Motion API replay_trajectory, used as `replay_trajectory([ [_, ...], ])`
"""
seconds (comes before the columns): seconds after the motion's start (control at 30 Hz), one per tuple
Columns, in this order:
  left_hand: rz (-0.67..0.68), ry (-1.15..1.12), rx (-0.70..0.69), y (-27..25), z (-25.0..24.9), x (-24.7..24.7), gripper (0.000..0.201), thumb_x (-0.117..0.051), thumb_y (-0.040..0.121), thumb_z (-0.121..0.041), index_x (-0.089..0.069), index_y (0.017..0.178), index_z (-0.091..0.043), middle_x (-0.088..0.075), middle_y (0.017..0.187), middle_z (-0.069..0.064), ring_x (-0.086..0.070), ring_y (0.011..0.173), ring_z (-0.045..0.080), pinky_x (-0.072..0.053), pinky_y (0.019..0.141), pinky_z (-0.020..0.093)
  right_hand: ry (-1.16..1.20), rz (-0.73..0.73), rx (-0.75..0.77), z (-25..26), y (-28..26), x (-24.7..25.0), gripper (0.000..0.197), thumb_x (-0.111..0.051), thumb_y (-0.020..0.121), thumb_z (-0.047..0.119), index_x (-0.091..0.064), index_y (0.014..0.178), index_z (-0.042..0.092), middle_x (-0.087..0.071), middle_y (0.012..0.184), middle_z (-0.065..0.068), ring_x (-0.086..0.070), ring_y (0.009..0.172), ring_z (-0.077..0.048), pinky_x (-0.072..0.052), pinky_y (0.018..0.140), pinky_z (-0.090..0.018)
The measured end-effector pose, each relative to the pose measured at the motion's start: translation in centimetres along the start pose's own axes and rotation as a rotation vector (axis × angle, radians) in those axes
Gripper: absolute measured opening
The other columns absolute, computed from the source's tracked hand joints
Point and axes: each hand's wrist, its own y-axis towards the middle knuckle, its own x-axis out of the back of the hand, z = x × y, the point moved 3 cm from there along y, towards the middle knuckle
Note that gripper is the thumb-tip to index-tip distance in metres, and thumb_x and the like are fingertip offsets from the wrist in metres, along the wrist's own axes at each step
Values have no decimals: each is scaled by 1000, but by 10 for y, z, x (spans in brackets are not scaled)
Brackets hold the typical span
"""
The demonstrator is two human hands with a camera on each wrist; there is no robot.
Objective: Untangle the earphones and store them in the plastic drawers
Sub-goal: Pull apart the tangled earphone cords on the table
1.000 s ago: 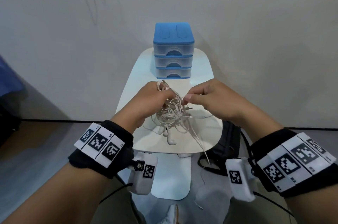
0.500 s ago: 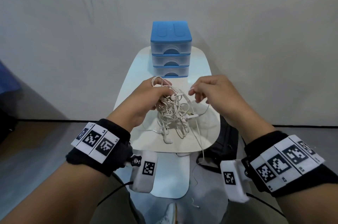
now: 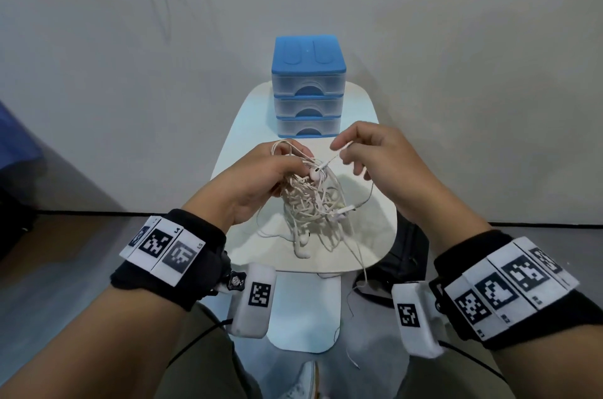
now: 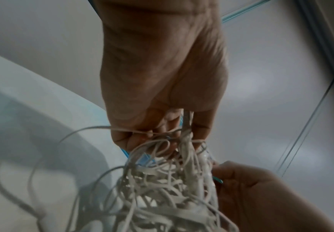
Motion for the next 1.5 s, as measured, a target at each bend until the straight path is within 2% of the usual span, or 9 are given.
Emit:
replay_trajectory([
  [0.2, -90, -17, -14, 4, 1, 2, 13, -65, 83, -4, -65, 84, -17, -59, 69, 0, -51, 60, 14, -37, 60, 29, -380, 116, 364, 10, -5, -12, 11, -80, 87, 32, -71, 93, 29, -66, 98, 9, -64, 81, -12, -46, 69, -19],
  [0.43, -99, -57, -22, 7, 4, 5, 11, -62, 88, -2, -65, 86, -12, -59, 72, 6, -51, 56, 15, -41, 54, 24, -537, 139, 412, 3, -6, -23, 17, -71, 95, 31, -61, 88, 20, -63, 91, 7, -57, 84, -15, -48, 75, -33],
  [0.53, -55, -85, 4, 7, 6, 7, 10, -60, 89, -7, -66, 95, -13, -62, 72, 2, -51, 56, 16, -37, 59, 29, -392, 114, 381, 3, -8, -23, 20, -72, 96, 30, -60, 84, 19, -64, 86, 8, -59, 82, -13, -47, 66, -24],
  [0.67, -44, -66, 60, 7, 7, 11, 2, -60, 94, -14, -61, 94, -16, -65, 72, -1, -55, 53, 14, -33, 57, 29, -67, 92, 237, 4, -8, -19, 19, -77, 92, 30, -67, 83, 16, -67, 81, 12, -60, 75, -7, -46, 70, -20],
  [0.87, -118, 85, 81, 10, 10, 17, 3, -66, 95, -16, -65, 92, -18, -67, 78, 0, -58, 50, 14, -40, 58, 27, 318, 109, 111, 17, -5, -7, 15, -75, 90, 32, -65, 79, 27, -71, 94, 7, -59, 87, -10, -44, 77, -28],
  [0.97, -196, 166, 61, 11, 11, 22, 3, -68, 94, -20, -67, 91, -19, -67, 74, -4, -60, 51, 12, -37, 57, 27, 520, 42, 71, 30, -7, 18, 17, -63, 96, 21, -59, 80, 22, -69, 87, -5, -62, 74, -18, -44, 68, -28],
  [1.13, -301, 206, -6, 14, 14, 24, 12, -70, 93, -29, -71, 90, -17, -71, 76, -6, -66, 67, 14, -49, 68, 30, 506, -92, 157, 50, -16, 56, 26, -48, 93, 10, -53, 69, 19, -53, 73, -3, -44, 59, -18, -29, 52, -27],
  [1.3, -333, 224, -52, 13, 13, 18, 16, -64, 96, -27, -71, 90, -14, -70, 72, -9, -62, 68, 10, -49, 74, 31, 601, -2, 209, 69, -34, 70, 12, -40, 86, 12, -47, 76, 15, -38, 69, -6, -31, 59, -20, -26, 53, -29],
  [1.5, -311, 167, -118, 11, 7, 15, 15, -60, 95, -13, -74, 90, -16, -73, 78, -6, -64, 69, 9, -49, 68, 28, 204, 282, 283, 77, -50, 45, 6, -56, 77, 6, -63, 79, 6, -61, 72, -10, -44, 65, -18, -30, 59, -31],
])
